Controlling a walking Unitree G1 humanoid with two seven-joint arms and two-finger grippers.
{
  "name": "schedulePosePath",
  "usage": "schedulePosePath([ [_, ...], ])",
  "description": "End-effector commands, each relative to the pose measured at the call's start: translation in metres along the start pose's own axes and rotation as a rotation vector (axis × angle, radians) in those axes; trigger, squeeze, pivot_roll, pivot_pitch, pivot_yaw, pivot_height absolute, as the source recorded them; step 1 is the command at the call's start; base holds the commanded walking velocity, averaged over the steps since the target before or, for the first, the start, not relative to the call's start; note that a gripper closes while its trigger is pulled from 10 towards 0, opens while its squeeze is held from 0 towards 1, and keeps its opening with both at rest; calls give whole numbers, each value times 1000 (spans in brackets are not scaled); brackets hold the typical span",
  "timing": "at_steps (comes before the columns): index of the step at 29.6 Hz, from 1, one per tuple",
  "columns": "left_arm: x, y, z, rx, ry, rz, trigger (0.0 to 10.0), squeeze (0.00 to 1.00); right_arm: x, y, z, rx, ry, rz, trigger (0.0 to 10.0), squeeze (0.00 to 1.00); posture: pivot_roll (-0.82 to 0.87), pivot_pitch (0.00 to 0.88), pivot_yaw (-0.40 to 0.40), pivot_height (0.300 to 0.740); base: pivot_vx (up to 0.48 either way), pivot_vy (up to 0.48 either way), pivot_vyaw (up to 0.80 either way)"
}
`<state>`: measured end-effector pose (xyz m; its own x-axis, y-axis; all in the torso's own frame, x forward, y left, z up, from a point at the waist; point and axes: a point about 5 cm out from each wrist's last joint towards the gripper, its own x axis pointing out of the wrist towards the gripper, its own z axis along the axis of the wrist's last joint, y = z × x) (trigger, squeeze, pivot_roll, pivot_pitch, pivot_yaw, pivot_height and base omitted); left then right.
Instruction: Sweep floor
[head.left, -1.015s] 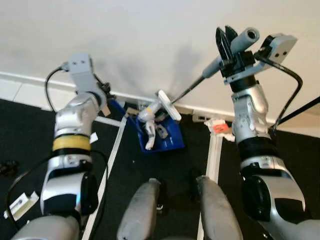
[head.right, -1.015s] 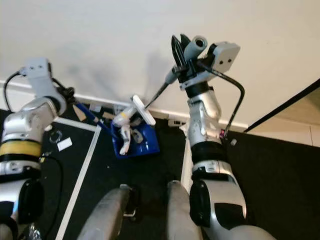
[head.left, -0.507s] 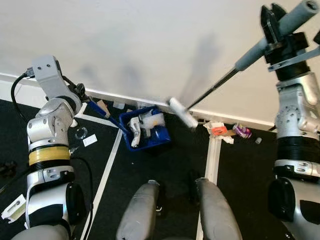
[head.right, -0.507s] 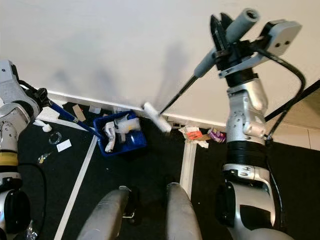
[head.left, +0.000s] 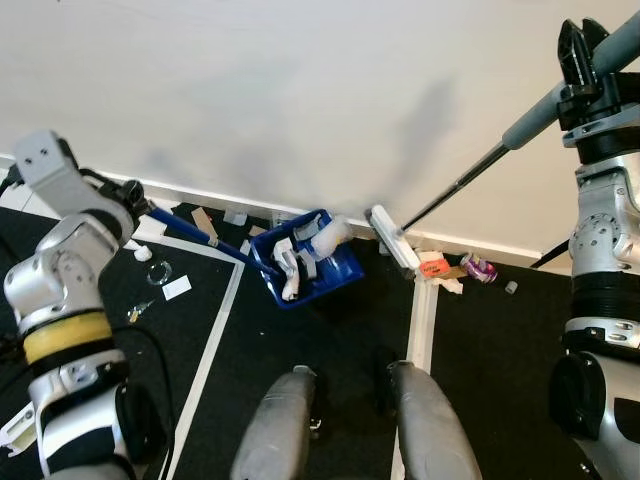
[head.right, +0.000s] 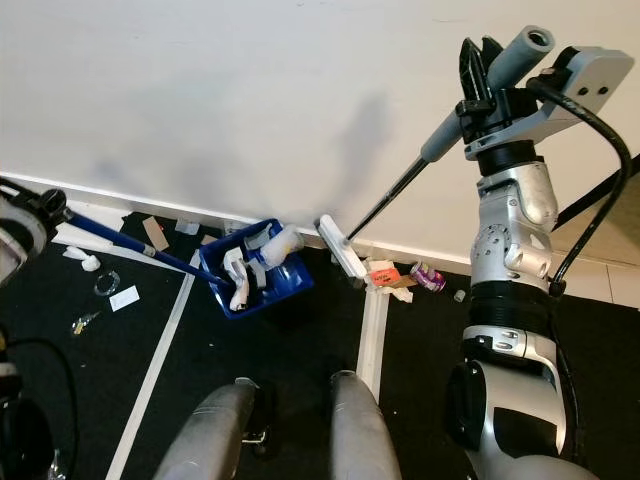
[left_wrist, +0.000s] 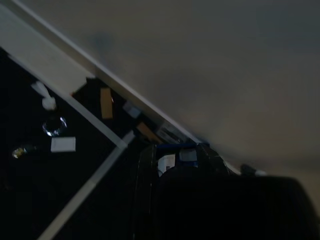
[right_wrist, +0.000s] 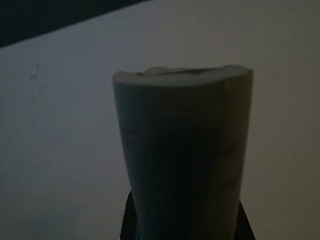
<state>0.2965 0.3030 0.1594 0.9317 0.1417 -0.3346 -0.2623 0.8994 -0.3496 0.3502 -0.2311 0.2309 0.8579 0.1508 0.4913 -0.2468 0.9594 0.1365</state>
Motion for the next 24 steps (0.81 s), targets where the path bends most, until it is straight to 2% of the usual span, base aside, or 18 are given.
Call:
schedulePosePath([
  [1,-7,-3,3,-43,-14,-60,10000,0,-1,3,-1,2,-24,3,10000,0,44,106,5,740,0,0,0],
  [6,-13,-5,-3,-57,6,-89,10000,0,2,9,-3,28,-29,15,10000,0,52,105,-2,740,0,0,0],
  [9,-20,-8,-11,-59,28,-123,10000,0,7,22,-3,99,-40,68,10000,0,54,102,-9,740,0,0,0],
  [10,-20,-8,-12,-61,28,-120,10000,0,8,28,-3,115,-43,98,10000,0,54,102,-9,740,0,0,0],
  [11,-20,-9,-13,-55,23,-116,10000,0,9,43,0,156,-41,209,10000,0,53,101,-11,740,0,0,0],
  [12,-20,-9,-13,-53,23,-116,10000,0,9,50,2,166,-35,270,10000,0,53,101,-11,740,0,0,0],
  [15,-21,-10,-13,-38,21,-126,10000,0,7,62,7,161,-16,387,10000,0,50,101,-14,740,0,0,0],
  [19,-23,-9,-8,-32,8,-136,10000,0,6,62,15,115,-11,443,10000,0,50,101,-14,740,0,0,0],
  [23,-28,0,-2,-15,-30,-128,10000,0,8,40,32,30,-33,402,10000,0,43,99,-20,740,0,0,0],
  [24,-28,0,-2,-15,-30,-128,10000,0,8,40,32,30,-33,402,10000,0,43,99,-20,740,0,0,0],
])
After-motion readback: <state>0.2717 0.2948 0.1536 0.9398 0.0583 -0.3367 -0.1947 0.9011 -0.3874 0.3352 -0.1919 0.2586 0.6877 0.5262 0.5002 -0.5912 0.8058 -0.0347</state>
